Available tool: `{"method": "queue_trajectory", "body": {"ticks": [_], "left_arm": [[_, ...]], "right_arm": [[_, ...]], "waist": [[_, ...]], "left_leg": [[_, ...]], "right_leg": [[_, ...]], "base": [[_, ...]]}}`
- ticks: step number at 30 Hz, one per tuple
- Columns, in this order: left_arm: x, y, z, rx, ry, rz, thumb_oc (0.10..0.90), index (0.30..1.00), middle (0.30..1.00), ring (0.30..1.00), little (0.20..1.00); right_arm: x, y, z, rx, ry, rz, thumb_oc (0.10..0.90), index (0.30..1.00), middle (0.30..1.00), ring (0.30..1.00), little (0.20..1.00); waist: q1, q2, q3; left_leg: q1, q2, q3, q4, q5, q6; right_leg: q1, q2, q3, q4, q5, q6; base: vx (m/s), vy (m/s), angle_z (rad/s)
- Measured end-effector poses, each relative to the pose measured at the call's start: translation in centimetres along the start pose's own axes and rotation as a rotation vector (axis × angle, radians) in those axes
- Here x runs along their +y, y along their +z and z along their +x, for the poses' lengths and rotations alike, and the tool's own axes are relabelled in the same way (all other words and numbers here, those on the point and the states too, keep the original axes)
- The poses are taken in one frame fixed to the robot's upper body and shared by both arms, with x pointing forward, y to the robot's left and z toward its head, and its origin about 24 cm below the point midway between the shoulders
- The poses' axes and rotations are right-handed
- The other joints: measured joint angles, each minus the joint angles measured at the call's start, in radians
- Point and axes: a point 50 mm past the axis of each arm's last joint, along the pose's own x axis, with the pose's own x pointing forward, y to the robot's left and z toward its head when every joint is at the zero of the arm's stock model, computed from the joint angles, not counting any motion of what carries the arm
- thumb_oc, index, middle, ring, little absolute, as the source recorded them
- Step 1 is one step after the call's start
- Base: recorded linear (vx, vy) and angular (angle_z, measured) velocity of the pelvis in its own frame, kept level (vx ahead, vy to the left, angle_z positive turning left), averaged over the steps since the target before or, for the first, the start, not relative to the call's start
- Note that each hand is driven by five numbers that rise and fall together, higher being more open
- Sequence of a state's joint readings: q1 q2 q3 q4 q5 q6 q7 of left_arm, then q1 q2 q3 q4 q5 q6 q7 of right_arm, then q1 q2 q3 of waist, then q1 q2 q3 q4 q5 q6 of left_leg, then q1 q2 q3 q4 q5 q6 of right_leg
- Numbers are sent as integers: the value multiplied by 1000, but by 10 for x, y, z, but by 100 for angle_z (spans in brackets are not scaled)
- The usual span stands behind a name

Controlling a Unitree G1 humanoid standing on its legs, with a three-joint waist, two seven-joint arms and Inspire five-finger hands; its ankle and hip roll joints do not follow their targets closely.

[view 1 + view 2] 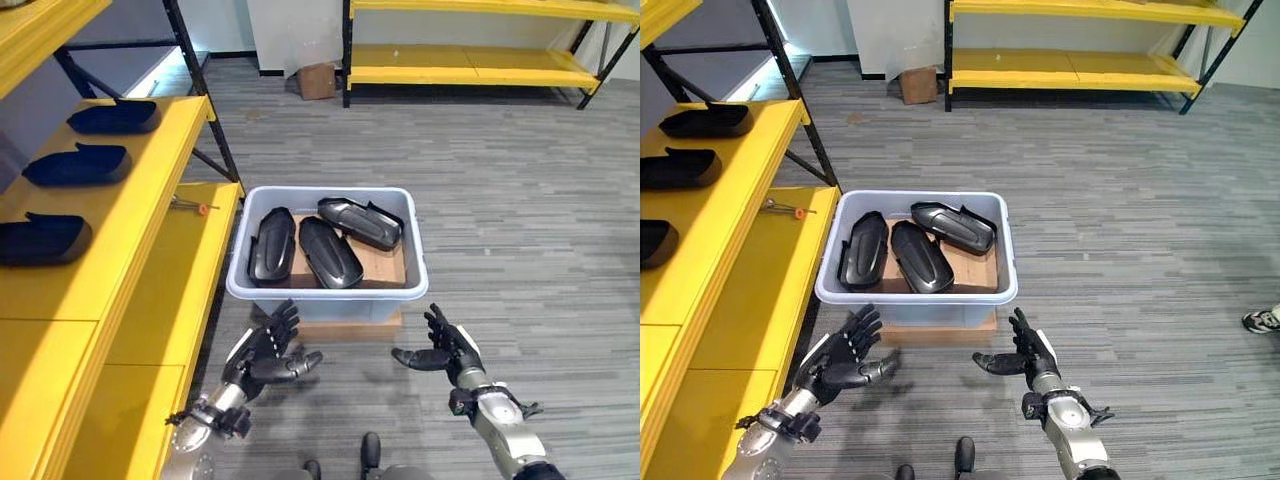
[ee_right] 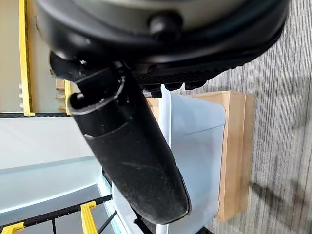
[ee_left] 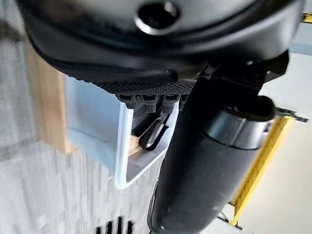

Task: Move parts from the plastic box to the shelf.

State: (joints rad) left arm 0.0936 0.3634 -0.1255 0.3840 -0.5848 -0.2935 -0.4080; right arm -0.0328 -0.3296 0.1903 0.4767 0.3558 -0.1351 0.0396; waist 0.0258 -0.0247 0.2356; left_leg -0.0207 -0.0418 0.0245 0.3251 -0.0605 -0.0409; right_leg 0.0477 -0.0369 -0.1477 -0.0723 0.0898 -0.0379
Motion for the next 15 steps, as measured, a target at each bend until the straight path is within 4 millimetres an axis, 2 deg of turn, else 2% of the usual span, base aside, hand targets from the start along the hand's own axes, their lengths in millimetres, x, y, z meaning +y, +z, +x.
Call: {"method": "queue_trajectory", "body": {"ticks": [1, 2, 3, 4, 6, 8, 9, 10, 11, 13, 15], "left_arm": [[0, 0, 0, -7, 10, -1, 900, 1000, 1000, 1000, 1000], [-1, 2, 3, -27, 19, -1, 900, 1000, 1000, 1000, 1000], [-2, 3, 4, -33, 27, -4, 900, 1000, 1000, 1000, 1000], [-2, 2, 4, -33, 33, -6, 900, 1000, 1000, 1000, 1000], [-1, 2, 3, -31, 46, -4, 900, 1000, 1000, 1000, 1000], [0, 1, 3, -27, 50, -4, 900, 1000, 1000, 1000, 1000], [0, -1, 1, -18, 56, -6, 900, 1000, 1000, 1000, 1000], [2, -3, -1, -15, 62, -1, 900, 1000, 1000, 1000, 1000], [2, -3, -1, -17, 67, -1, 900, 1000, 1000, 1000, 1000], [6, -9, -4, -1, 90, -8, 900, 1000, 1000, 1000, 1000], [9, -16, -7, 31, 112, -16, 900, 1000, 1000, 1000, 1000]], "right_arm": [[0, 0, 0, -1, 3, -1, 900, 1000, 1000, 1000, 1000], [0, 0, -1, -8, 4, 0, 900, 1000, 1000, 1000, 1000], [0, -2, -2, -2, 3, 0, 900, 1000, 1000, 1000, 1000], [1, -4, -3, 1, 5, 0, 900, 1000, 1000, 1000, 1000], [1, -4, -3, 1, 7, -6, 900, 1000, 1000, 1000, 1000], [-1, -4, -3, 3, 8, -23, 900, 1000, 1000, 1000, 1000], [-3, -3, -4, 3, 13, -31, 900, 1000, 1000, 1000, 1000], [-8, -2, -5, 5, 12, -47, 900, 1000, 1000, 1000, 1000], [-10, -1, -5, 4, 7, -53, 900, 1000, 1000, 1000, 1000], [-13, -1, -6, 6, 1, -54, 900, 1000, 1000, 1000, 1000], [-13, -4, -7, 14, 2, -50, 900, 1000, 1000, 1000, 1000]], "waist": [[1, 9, 0], [-5, 21, 2], [-5, 17, 4], [-3, 15, 3], [-20, 15, 3], [-29, 10, 7], [-23, 8, 9], [-21, 15, 22], [-18, 23, 39], [-13, 35, 50], [-5, 33, 59]], "left_leg": [[-30, -1, -1, 65, 10, -14], [-103, 5, 1, 200, 33, -45], [-126, 7, 6, 240, 50, -44], [-130, 15, 21, 243, 24, -17], [-113, 41, 50, 134, -8, 13], [-81, 59, 51, -56, -2, 8], [-63, 71, 37, -217, 31, -26], [-70, 108, 12, -358, 108, -75], [-81, 137, -2, -388, 143, -86], [-139, 195, -9, -381, 176, -102], [-180, 213, 0, -345, 179, -98]], "right_leg": [[2, 4, -4, 10, -7, -5], [-6, -7, -8, 49, -38, -13], [-5, -13, -9, 56, -45, -22], [-3, -15, -11, 57, -51, -35], [-4, -12, -20, 54, -58, -41], [-6, -11, -19, 54, -58, -44], [3, -11, 0, 37, -59, -36], [37, -5, 9, 5, -55, -36], [60, 2, 9, -6, -54, -38], [86, 4, 31, -10, -67, -38], [111, -26, 45, -6, -72, -28]], "base": [[87, -106, 18], [117, -56, 17], [148, 3, 15], [146, 75, 2], [121, 94, 14], [185, 139, 4], [287, 198, -18], [294, 209, -14], [174, 131, -9], [146, 138, -23], [187, 207, -37]]}}
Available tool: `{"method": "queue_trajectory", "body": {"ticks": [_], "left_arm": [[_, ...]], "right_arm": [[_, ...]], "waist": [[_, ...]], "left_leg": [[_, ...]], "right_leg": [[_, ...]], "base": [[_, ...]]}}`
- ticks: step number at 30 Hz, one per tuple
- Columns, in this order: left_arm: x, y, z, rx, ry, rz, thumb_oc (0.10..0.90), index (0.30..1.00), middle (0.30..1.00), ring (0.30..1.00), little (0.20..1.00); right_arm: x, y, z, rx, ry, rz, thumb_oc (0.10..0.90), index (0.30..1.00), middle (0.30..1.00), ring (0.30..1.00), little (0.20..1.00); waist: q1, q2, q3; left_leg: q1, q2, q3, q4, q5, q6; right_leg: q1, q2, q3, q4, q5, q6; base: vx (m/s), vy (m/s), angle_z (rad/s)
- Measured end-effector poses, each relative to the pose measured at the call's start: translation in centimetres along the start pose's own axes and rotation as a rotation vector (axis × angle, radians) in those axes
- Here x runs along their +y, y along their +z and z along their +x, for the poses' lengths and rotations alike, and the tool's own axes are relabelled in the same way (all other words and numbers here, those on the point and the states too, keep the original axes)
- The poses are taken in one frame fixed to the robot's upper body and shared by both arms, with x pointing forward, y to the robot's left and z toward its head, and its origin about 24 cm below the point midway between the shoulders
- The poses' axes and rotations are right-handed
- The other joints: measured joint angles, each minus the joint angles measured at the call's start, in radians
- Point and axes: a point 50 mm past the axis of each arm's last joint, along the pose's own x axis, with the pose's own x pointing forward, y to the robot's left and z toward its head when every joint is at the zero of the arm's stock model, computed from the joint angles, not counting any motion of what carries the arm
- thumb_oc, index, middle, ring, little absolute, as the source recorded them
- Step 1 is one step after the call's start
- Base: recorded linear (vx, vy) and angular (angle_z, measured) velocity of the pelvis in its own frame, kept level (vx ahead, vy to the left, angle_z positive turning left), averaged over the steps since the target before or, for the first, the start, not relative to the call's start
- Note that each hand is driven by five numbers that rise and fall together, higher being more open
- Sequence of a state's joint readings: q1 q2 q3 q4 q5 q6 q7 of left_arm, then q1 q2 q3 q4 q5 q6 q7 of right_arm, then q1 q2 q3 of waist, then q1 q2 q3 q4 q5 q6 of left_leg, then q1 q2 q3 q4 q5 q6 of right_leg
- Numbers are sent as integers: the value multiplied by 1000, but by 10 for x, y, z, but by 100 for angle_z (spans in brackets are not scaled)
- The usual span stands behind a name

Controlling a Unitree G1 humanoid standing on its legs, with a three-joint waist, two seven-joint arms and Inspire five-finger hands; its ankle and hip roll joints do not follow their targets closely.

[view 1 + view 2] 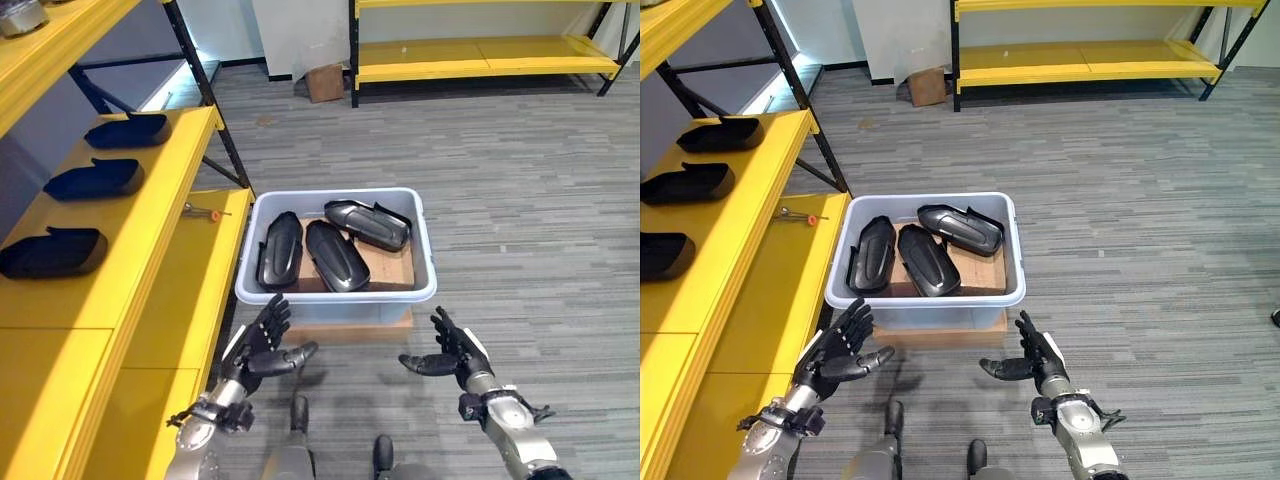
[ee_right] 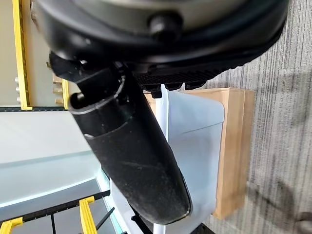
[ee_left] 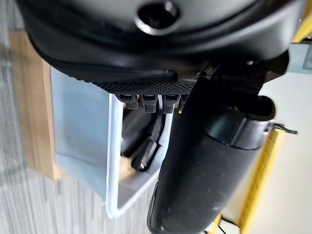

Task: Move parts from the plastic box to the shelf.

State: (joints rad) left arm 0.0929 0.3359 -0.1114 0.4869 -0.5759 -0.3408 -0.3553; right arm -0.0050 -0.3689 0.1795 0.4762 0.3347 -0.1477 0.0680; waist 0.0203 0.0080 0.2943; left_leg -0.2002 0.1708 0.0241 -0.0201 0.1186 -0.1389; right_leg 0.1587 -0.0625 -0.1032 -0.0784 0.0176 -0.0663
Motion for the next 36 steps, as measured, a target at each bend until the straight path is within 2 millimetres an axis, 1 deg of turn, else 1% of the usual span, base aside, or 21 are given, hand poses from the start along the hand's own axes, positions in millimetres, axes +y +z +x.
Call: {"method": "queue_trajectory", "body": {"ticks": [1, 3, 4, 5, 6, 8, 9, 11, 16, 19, 21, 23, 24, 25, 26, 28, 29, 30, 32, 34, 36], "left_arm": [[1, -6, -3, 24, 10, -8, 900, 1000, 1000, 1000, 1000], [0, -10, -7, 27, 13, -15, 900, 1000, 1000, 1000, 1000], [-2, -12, -10, 27, 13, -24, 900, 1000, 1000, 1000, 1000], [-6, -14, -10, 23, 11, -39, 900, 1000, 1000, 1000, 1000], [-5, -12, -9, 14, 17, -41, 900, 1000, 1000, 1000, 1000], [3, -7, -10, -5, 43, -33, 900, 1000, 1000, 1000, 1000], [7, -1, -8, -14, 39, -12, 900, 1000, 1000, 1000, 1000], [7, 3, -4, -23, 24, 2, 900, 1000, 1000, 1000, 1000], [13, 20, 1, -54, -13, 63, 900, 1000, 1000, 1000, 1000], [13, 22, 4, -46, -35, 67, 900, 1000, 1000, 1000, 1000], [9, 23, 8, -36, -73, 76, 900, 1000, 1000, 1000, 1000], [9, 22, 6, -7, -110, 95, 900, 1000, 1000, 1000, 1000], [12, 21, 3, 10, -106, 99, 900, 1000, 1000, 1000, 1000], [15, 22, 2, 18, -105, 110, 900, 1000, 1000, 1000, 1000], [16, 24, 2, 20, -104, 119, 900, 1000, 1000, 1000, 1000], [17, 27, 1, 6, -100, 122, 900, 1000, 1000, 1000, 1000], [18, 28, -2, -4, -92, 120, 900, 1000, 1000, 1000, 1000], [19, 25, -9, -4, -66, 107, 900, 1000, 1000, 1000, 1000], [19, 23, -12, 0, -59, 103, 900, 1000, 1000, 1000, 1000], [19, 22, -13, 3, -57, 101, 900, 1000, 1000, 1000, 1000], [14, 16, -16, 8, -56, 74, 900, 1000, 1000, 1000, 1000]], "right_arm": [[0, -8, -6, 27, 12, 2, 900, 1000, 1000, 1000, 1000], [-1, -17, -14, 60, 36, -7, 900, 1000, 1000, 1000, 1000], [-5, -20, -17, 76, 54, -28, 900, 1000, 1000, 1000, 1000], [-10, -21, -21, 87, 66, -54, 900, 1000, 1000, 1000, 1000], [-9, -23, -21, 93, 68, -49, 900, 1000, 1000, 1000, 1000], [2, -22, -19, 78, 104, -18, 900, 1000, 1000, 1000, 1000], [9, -16, -17, 48, 131, -6, 900, 1000, 1000, 1000, 1000], [16, -7, -14, 2, 143, 2, 900, 1000, 1000, 1000, 1000], [34, 23, 6, -102, 235, -13, 900, 1000, 1000, 1000, 1000], [33, 30, 12, -114, 244, -22, 900, 1000, 1000, 1000, 1000], [27, 26, 15, -85, 208, -29, 900, 1000, 1000, 1000, 1000], [20, 20, 15, -63, 180, 7, 900, 1000, 1000, 1000, 1000], [19, 19, 14, -60, 178, 11, 900, 1000, 1000, 1000, 1000], [19, 19, 14, -59, 179, 12, 900, 1000, 1000, 1000, 1000], [19, 19, 14, -60, 180, 14, 900, 1000, 1000, 1000, 1000], [20, 21, 14, -67, 182, 19, 900, 1000, 1000, 1000, 1000], [22, 21, 15, -63, 197, 16, 900, 1000, 1000, 1000, 1000], [25, 18, 14, -44, 230, 36, 900, 1000, 1000, 1000, 1000], [26, 15, 13, -29, 257, 73, 900, 1000, 1000, 1000, 1000], [28, 11, 12, -6, 265, 94, 900, 1000, 1000, 1000, 1000], [25, 5, 10, 30, 244, 99, 900, 1000, 1000, 1000, 1000]], "waist": [[-3, -1, 3], [-14, 15, -2], [-17, 51, -15], [-17, 87, -21], [-15, 75, -20], [-12, 19, -16], [-8, -10, -17], [10, -24, -17], [58, -61, -20], [70, -70, -21], [65, -66, -26], [69, -80, -27], [67, -80, -26], [63, -80, -26], [63, -82, -26], [64, -81, -25], [66, -82, -24], [74, -81, -24], [78, -84, -27], [94, -115, -35], [93, -96, -39]], "left_leg": [[-7, -8, 17, 44, -6, 8], [22, -18, 22, 68, -22, 27], [58, -19, 22, 63, -52, 46], [99, -21, 4, 30, -30, 61], [105, -38, 14, 32, 32, 63], [134, -101, 33, 16, 41, 93], [161, -146, 32, -16, 45, 128], [190, -179, 33, -32, 41, 145], [184, -207, 18, -20, 25, 163], [175, -209, 7, 2, -4, 168], [162, -191, 1, 25, -21, 170], [156, -175, 3, 37, -40, 188], [169, -170, 7, 20, -33, 191], [175, -165, 8, 12, -28, 195], [181, -164, 19, 4, -28, 195], [185, -159, 40, -2, -26, 197], [191, -152, 60, -3, -31, 193], [208, -142, 82, -10, -40, 186], [222, -137, 83, -27, -35, 174], [220, -150, 85, -40, -24, 152], [224, -126, 80, -52, -17, 130]], "right_leg": [[29, -39, 9, 17, -27, 49], [48, -62, 17, 50, -72, 101], [58, -56, 30, 65, -95, 136], [65, -45, 45, 83, -111, 172], [59, -73, 50, 109, -133, 189], [58, -122, 19, 143, -158, 185], [68, -127, -12, 145, -166, 192], [95, -156, -53, 146, -153, 204], [91, -162, -80, 173, -147, 213], [84, -159, -88, 225, -143, 215], [-2, -155, -75, 388, -136, 216], [-130, -172, -33, 603, -115, 222], [-170, -176, -25, 630, -153, 223], [-180, -170, -31, 570, -187, 222], [-186, -170, -49, 477, -184, 215], [-182, -172, -102, 267, -132, 209], [-189, -173, -132, 195, -79, 207], [-179, -165, -140, 153, -18, 200], [-160, -152, -154, 152, -11, 196], [-114, -136, -151, 89, 26, 184], [-85, -104, -159, 24, 72, 172]], "base": [[218, 245, -24], [168, 193, -27], [140, 165, -37], [146, 167, -38], [198, 226, -37], [236, 273, -7], [208, 250, 23], [143, 188, 21], [100, 159, 19], [88, 162, 23], [54, 78, 27], [66, -63, -14], [49, -171, -27], [24, -136, -27], [26, -136, -23], [62, -146, -26], [89, -140, -45], [76, -102, -40], [74, -52, -15], [115, -49, 0], [101, -36, -1]]}}
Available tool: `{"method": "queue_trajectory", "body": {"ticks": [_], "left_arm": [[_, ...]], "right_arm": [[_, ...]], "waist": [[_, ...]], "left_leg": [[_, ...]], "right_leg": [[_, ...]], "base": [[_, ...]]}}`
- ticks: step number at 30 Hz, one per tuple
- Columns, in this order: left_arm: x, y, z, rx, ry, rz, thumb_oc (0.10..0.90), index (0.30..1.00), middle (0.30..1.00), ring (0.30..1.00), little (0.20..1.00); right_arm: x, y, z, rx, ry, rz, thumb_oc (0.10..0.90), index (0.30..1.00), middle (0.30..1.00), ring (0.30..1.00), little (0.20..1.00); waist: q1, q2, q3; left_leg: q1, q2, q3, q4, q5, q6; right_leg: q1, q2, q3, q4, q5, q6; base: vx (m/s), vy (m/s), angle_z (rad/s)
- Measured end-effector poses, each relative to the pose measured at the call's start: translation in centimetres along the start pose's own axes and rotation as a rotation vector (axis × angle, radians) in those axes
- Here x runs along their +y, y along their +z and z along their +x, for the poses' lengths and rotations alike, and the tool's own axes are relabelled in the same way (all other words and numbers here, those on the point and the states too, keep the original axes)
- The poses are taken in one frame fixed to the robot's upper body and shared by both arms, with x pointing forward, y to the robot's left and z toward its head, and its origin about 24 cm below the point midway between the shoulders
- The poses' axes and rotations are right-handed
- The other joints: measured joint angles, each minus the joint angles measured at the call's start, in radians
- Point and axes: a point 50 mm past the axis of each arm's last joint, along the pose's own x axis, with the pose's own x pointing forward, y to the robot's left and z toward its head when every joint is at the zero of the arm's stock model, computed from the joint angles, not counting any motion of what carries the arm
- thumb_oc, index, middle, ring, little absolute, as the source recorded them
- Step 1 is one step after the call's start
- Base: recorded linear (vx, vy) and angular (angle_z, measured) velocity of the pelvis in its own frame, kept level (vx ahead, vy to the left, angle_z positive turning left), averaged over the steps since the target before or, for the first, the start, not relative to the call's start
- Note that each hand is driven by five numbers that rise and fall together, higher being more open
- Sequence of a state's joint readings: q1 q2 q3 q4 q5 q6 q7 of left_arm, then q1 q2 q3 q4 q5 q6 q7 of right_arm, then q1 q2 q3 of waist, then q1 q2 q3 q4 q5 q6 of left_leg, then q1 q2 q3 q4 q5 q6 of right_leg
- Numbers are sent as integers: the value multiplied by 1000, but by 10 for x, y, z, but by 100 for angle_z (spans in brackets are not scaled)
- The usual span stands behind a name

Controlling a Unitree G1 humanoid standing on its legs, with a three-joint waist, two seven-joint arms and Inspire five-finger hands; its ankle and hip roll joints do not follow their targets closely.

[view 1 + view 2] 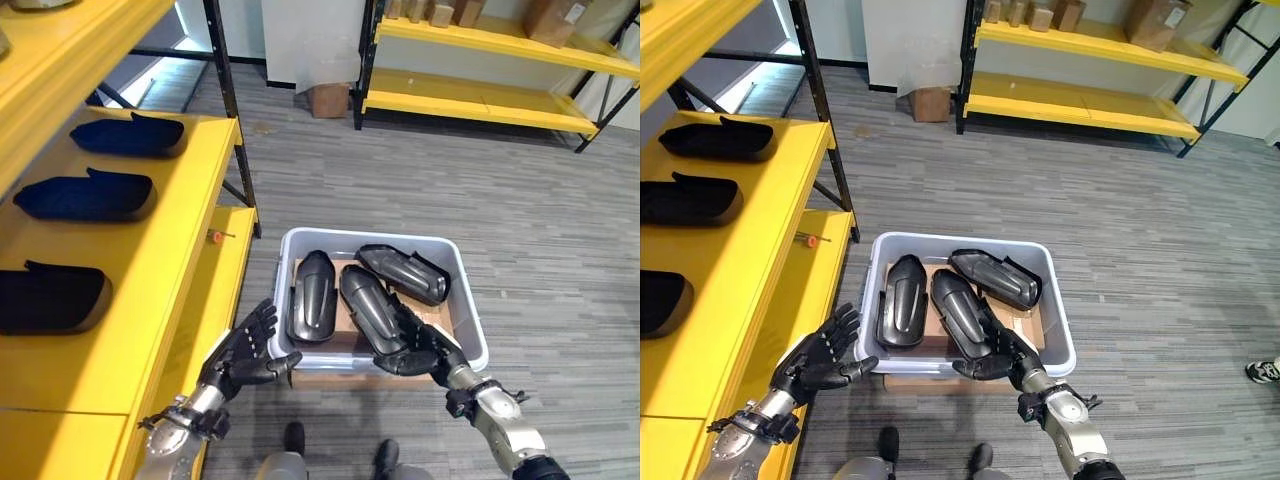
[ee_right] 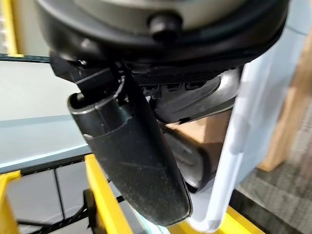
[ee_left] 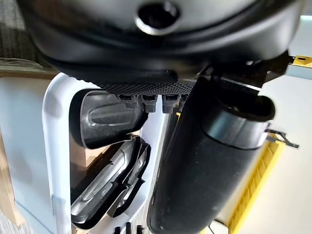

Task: Move parts from the plastic box to the shelf.

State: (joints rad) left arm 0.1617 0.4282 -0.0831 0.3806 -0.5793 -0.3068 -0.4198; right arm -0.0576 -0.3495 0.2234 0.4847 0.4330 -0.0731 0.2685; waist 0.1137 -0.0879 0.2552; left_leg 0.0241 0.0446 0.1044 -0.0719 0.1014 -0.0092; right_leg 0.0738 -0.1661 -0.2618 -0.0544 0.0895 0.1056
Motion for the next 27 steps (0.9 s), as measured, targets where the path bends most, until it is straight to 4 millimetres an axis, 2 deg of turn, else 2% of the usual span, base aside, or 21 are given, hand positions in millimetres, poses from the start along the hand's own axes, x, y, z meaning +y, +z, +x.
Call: {"method": "queue_trajectory", "body": {"ticks": [4, 6, 8, 11, 12, 14, 18, 20, 22, 24, 25, 27], "left_arm": [[-6, -6, -5, 7, -4, -21, 900, 1000, 1000, 1000, 1000], [-7, -3, -3, -4, -7, -19, 900, 1000, 1000, 1000, 1000], [-7, -2, -3, -8, -10, -20, 900, 1000, 1000, 1000, 1000], [-8, 0, 0, -20, -21, -22, 900, 1000, 1000, 1000, 1000], [-8, 3, 3, -26, -33, -14, 900, 1000, 1000, 1000, 1000], [-11, 6, 8, -29, -54, -8, 900, 1000, 1000, 1000, 1000], [-20, 22, 30, -50, -133, 25, 900, 1000, 1000, 1000, 1000], [-27, 39, 40, -96, -189, 51, 900, 1000, 1000, 1000, 1000], [-33, 54, 50, -151, -219, 55, 900, 1000, 1000, 1000, 1000], [-33, 59, 53, -172, -215, 41, 900, 1000, 1000, 1000, 1000], [-32, 68, 57, -209, -204, 37, 900, 1000, 1000, 1000, 1000], [-31, 77, 59, -232, -207, 60, 900, 1000, 1000, 1000, 1000]], "right_arm": [[-10, -9, -8, 46, -88, -8, 900, 1000, 1000, 1000, 1000], [-21, -5, -11, 34, -149, -26, 900, 1000, 1000, 1000, 1000], [-26, 0, -13, 19, -169, -42, 900, 1000, 1000, 1000, 1000], [-35, 19, -12, -20, -188, -132, 900, 1000, 1000, 1000, 1000], [-42, 37, -7, -57, -201, -180, 900, 1000, 1000, 1000, 1000], [-47, 60, 0, -117, -236, -207, 900, 1000, 1000, 1000, 1000], [-51, 117, 17, -262, -301, -260, 900, 1000, 1000, 1000, 1000], [-53, 158, 26, -363, -353, -257, 900, 1000, 1000, 1000, 1000], [-58, 189, 29, -434, -421, -275, 900, 1000, 1000, 1000, 1000], [-58, 195, 30, -443, -449, -290, 900, 1000, 1000, 1000, 1000], [-58, 201, 28, -468, -479, -368, 900, 1000, 1000, 1000, 1000], [-60, 204, 26, -475, -517, -471, 900, 1000, 1000, 1000, 1000]], "waist": [[-7, 14, -6], [-19, 14, -6], [-28, 16, -8], [-27, 22, -11], [-26, 23, -10], [-16, 28, -9], [0, 55, 4], [12, 83, 25], [26, 118, 70], [33, 131, 100], [33, 137, 153], [34, 134, 204]], "left_leg": [[18, 44, 0, -7, 3, -23], [29, 60, -1, -7, 5, -41], [32, 61, -1, -7, 4, -43], [29, 62, -8, -7, -1, -48], [27, 60, -12, -3, -1, -48], [23, 59, -16, -1, -1, -48], [-43, 60, -34, 34, 0, -48], [-110, 59, -40, 56, 11, -48], [-149, 59, -41, 58, 27, -45], [-169, 58, -44, 66, 31, -42], [-205, 57, -56, 89, 30, -42], [-233, 58, -59, 100, 30, -41]], "right_leg": [[30, 50, -3, -33, 8, -27], [39, 68, -2, -33, 3, -36], [43, 70, -3, -33, -1, -38], [44, 71, -3, -33, -4, -37], [43, 71, -6, -33, -4, -36], [43, 69, -10, -32, -5, -36], [-8, 68, -23, -13, -6, -35], [-73, 69, -26, 12, -4, -38], [-120, 68, -28, 36, 4, -48], [-143, 67, -30, 53, 3, -48], [-177, 63, -35, 82, -8, -51], [-210, 59, -38, 113, -17, -56]], "base": [[92, -40, -7], [126, -60, -4], [136, -72, 0], [115, -79, 2], [56, -68, 9], [-7, -44, 9], [-100, -31, 11], [-179, 32, 7], [-162, 44, 5], [-132, 16, 7], [-92, -29, 12], [-76, -40, 8]]}}
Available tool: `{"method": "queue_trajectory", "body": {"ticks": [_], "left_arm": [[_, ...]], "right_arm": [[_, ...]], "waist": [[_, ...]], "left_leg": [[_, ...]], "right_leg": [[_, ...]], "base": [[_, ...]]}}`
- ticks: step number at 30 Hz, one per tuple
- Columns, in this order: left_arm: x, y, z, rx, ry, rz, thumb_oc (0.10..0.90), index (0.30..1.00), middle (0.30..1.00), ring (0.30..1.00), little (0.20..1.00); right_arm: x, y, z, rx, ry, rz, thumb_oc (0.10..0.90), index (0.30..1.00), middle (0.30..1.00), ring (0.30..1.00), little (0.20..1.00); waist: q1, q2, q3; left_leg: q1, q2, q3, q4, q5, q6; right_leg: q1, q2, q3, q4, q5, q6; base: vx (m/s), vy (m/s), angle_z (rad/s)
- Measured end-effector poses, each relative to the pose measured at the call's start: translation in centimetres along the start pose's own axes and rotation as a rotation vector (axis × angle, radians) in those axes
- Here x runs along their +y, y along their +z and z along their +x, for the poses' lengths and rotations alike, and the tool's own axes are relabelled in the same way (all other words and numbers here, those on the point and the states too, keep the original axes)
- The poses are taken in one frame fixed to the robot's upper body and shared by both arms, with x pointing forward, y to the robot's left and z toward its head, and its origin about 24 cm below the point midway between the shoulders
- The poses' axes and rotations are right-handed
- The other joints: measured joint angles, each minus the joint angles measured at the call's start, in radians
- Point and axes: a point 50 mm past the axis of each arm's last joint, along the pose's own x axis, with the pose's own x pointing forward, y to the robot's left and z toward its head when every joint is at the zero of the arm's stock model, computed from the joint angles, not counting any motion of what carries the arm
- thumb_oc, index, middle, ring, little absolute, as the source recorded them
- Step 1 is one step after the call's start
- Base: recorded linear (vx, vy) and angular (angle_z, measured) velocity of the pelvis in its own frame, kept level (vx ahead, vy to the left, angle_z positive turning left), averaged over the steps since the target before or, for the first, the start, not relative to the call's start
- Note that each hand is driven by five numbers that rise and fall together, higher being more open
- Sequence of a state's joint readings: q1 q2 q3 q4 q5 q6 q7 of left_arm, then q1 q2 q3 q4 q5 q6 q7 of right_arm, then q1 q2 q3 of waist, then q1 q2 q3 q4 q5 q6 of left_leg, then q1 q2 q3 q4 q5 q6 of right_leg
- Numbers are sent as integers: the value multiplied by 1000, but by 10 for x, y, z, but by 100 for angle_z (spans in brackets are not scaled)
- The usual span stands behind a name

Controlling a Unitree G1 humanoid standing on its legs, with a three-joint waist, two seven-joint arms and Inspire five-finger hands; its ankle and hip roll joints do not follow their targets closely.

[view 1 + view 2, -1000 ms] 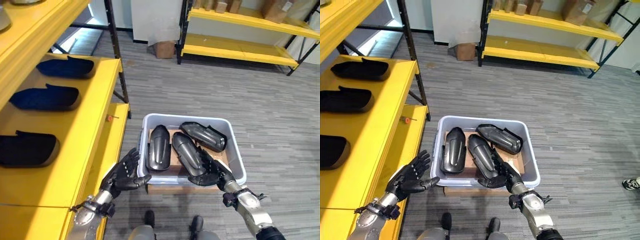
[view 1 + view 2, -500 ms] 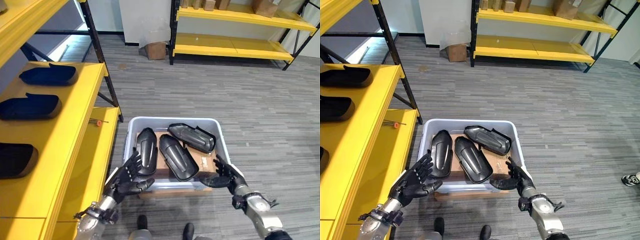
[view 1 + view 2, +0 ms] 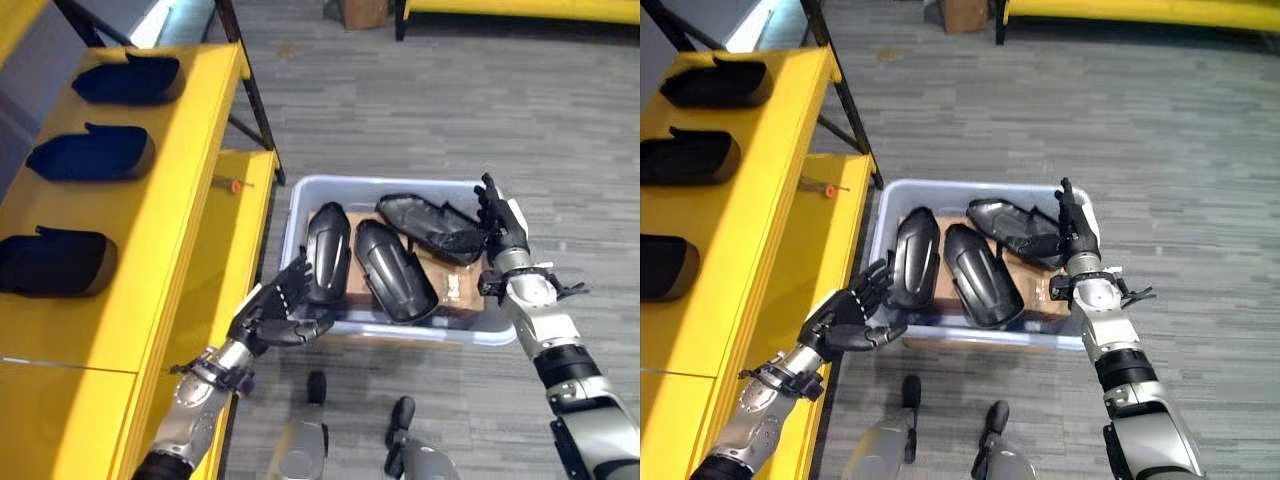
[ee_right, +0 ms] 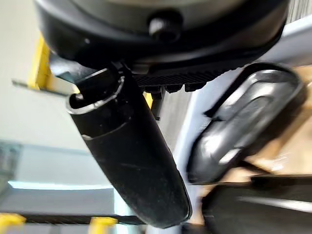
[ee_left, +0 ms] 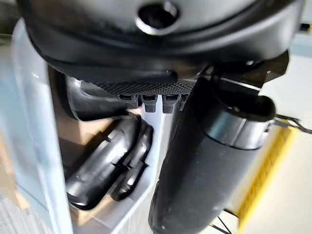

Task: Move parts from the plastic box to the shelf.

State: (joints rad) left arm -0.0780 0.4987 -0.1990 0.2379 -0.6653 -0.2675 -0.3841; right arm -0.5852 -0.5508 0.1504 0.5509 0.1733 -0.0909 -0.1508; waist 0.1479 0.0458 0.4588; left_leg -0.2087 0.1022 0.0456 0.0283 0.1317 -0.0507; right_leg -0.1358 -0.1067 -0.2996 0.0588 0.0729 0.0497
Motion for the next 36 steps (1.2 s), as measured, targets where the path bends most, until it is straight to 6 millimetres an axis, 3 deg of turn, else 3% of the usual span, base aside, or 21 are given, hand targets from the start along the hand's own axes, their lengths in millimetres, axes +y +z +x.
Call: {"method": "queue_trajectory", "body": {"ticks": [4, 10, 14, 20, 24, 28, 30, 33, 36], "left_arm": [[2, 7, 5, -16, 2, 19, 900, 1000, 1000, 1000, 1000], [5, 17, 10, -32, -8, 54, 900, 1000, 1000, 1000, 1000], [7, 21, 8, -25, -17, 81, 900, 1000, 1000, 1000, 1000], [7, 21, 7, -23, -13, 85, 900, 1000, 1000, 1000, 1000], [5, 20, 6, -19, -18, 83, 900, 1000, 1000, 1000, 1000], [2, 26, 2, -40, -36, 62, 900, 1000, 1000, 1000, 1000], [5, 27, -1, -45, -34, -2, 900, 1000, 1000, 1000, 1000], [2, 28, 5, -98, -14, -108, 900, 1000, 1000, 1000, 1000], [4, 30, 6, -110, 1, -108, 900, 1000, 1000, 1000, 1000]], "right_arm": [[-6, 3, 0, -32, -14, -114, 900, 1000, 1000, 1000, 1000], [-12, 16, -1, -190, 78, -538, 900, 1000, 1000, 1000, 1000], [-15, 21, -2, -263, 85, -643, 900, 1000, 1000, 1000, 1000], [-5, 22, -14, -438, 173, -1003, 900, 1000, 1000, 1000, 1000], [14, 36, -23, -604, 263, -1065, 900, 1000, 1000, 1000, 1000], [16, 31, -29, -558, 386, -1091, 900, 1000, 1000, 1000, 1000], [22, 14, -38, -521, 511, -1129, 900, 1000, 1000, 1000, 1000], [26, 19, -39, -533, 520, -1125, 900, 1000, 1000, 1000, 1000], [30, 30, -34, -509, 514, -1077, 900, 1000, 1000, 1000, 1000]], "waist": [[5, -10, 65], [18, -19, 72], [17, -32, 80], [13, -41, 85], [-5, -45, 87], [-7, -68, 88], [-8, -80, 88], [-9, -88, 87], [-10, -105, 87]], "left_leg": [[-30, -2, -4, 20, -1, 1], [-52, 1, -5, 21, -1, 1], [-82, 1, -2, 24, 1, 0], [-105, 3, 2, 28, 4, -1], [-108, 3, 2, 28, 4, -1], [-142, 6, 1, 28, 10, -3], [-163, 10, 2, 29, 11, -4], [-183, 16, -3, 39, 12, -6], [-224, 20, -17, 53, 16, -12]], "right_leg": [[-35, -7, -1, 36, -12, -2], [-68, -8, 0, 58, -24, -5], [-112, -11, 9, 87, -32, -4], [-143, -11, 16, 99, -34, -4], [-147, -10, 17, 100, -34, -4], [-184, -9, 17, 108, -34, -4], [-206, -6, 17, 114, -33, -5], [-225, -1, 15, 126, -39, -6], [-269, -1, 9, 161, -50, -15]], "base": [[-41, -37, 2], [-58, -42, 0], [-64, -42, -5], [-37, -44, -3], [-13, -17, 0], [-19, -41, 0], [-11, -22, 0], [-19, -52, 1], [-7, -11, 7]]}}
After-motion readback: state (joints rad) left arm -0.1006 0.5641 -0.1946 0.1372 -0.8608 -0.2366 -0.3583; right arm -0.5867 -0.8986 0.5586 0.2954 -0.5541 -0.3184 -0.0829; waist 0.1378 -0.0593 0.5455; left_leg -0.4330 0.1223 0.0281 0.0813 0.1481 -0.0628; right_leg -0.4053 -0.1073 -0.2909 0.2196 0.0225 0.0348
